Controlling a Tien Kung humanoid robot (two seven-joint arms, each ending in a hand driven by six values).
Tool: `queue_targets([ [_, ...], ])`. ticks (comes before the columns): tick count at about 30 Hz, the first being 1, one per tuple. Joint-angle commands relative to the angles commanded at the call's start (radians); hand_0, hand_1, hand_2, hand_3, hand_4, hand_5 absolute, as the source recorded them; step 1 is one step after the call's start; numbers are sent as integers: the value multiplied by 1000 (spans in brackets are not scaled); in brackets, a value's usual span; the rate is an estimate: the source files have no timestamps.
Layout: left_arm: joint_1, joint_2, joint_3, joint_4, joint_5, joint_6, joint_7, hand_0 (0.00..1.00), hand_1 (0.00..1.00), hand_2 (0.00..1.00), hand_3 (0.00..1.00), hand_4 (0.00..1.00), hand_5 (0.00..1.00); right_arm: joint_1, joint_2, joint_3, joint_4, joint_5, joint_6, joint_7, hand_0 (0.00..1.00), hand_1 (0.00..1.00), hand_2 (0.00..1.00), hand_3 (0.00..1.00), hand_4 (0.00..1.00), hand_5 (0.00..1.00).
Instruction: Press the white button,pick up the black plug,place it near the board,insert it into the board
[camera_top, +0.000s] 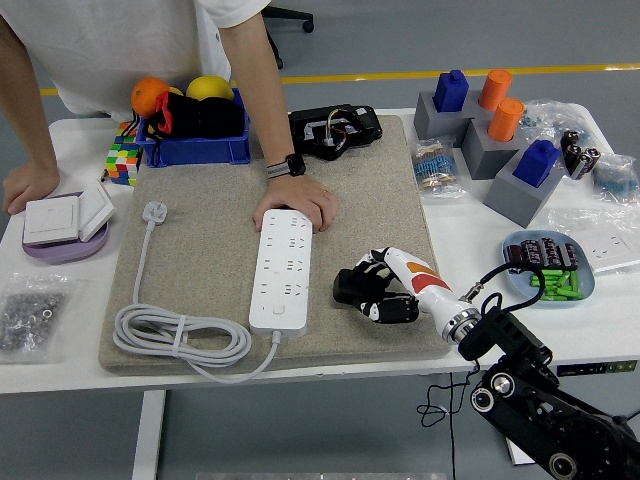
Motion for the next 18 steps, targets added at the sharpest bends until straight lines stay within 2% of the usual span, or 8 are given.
queue_targets([
  [10,1,0,0,0,-3,1,0,625,630,636,696,557,394,9,-1,6,51,-17,3,-22,400,391,428,497,815,2],
  [18,-1,3,3,0,-5,0,1,624,630,636,696,557,394,63,11,-30,116,-39,14,-75,399,391,429,502,814,2],
])
